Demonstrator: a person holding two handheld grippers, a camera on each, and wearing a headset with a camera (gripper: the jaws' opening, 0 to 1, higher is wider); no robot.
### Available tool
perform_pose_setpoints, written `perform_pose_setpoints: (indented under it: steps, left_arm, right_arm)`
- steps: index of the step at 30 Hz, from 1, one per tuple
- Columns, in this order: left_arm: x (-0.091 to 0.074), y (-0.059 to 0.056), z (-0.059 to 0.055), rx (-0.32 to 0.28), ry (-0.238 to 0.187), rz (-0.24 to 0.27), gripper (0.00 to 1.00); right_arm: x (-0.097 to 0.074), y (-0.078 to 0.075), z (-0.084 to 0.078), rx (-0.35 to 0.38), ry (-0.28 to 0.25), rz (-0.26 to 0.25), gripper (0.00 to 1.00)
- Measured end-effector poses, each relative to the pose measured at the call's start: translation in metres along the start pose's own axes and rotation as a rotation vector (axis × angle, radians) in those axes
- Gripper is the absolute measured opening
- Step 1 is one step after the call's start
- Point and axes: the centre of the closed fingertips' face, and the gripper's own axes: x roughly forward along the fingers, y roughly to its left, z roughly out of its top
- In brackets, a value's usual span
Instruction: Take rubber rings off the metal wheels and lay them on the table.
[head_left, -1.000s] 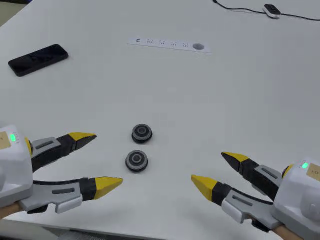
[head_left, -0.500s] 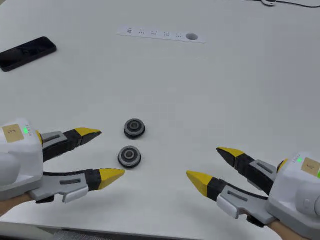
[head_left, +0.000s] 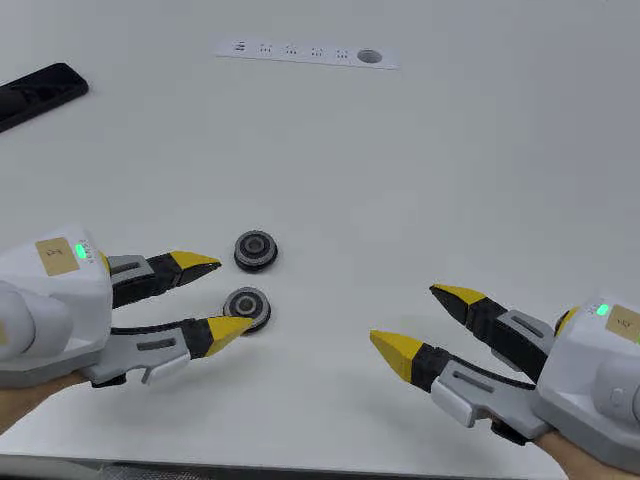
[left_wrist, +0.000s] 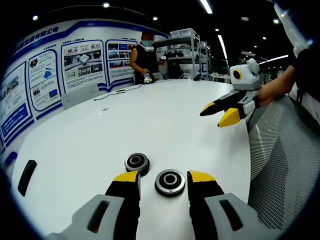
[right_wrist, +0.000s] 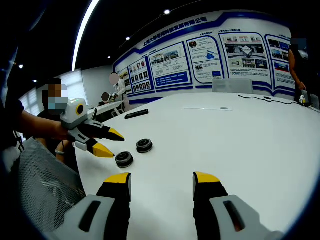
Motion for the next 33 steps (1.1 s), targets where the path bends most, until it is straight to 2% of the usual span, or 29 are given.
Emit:
perform_pose_setpoints:
  steps: [3,17,33]
  left_arm:
    - [0.001,0.001,0.000,-0.004,-0.002,0.001,0.39]
    - [0.005,-0.003,-0.010,0.003,0.033,-0.017,0.26]
    - [0.009,-0.008,-0.015,0.017,0.066,-0.049,0.21]
  right_arm:
    - [-0.001,-0.001,0.001,0.004,-0.004,-0.003,0.51]
    - [-0.001,-0.002,0.000,0.019,-0.006,-0.005,0.51]
    - [-0.001,-0.003,0.000,0.026,-0.008,-0.010,0.51]
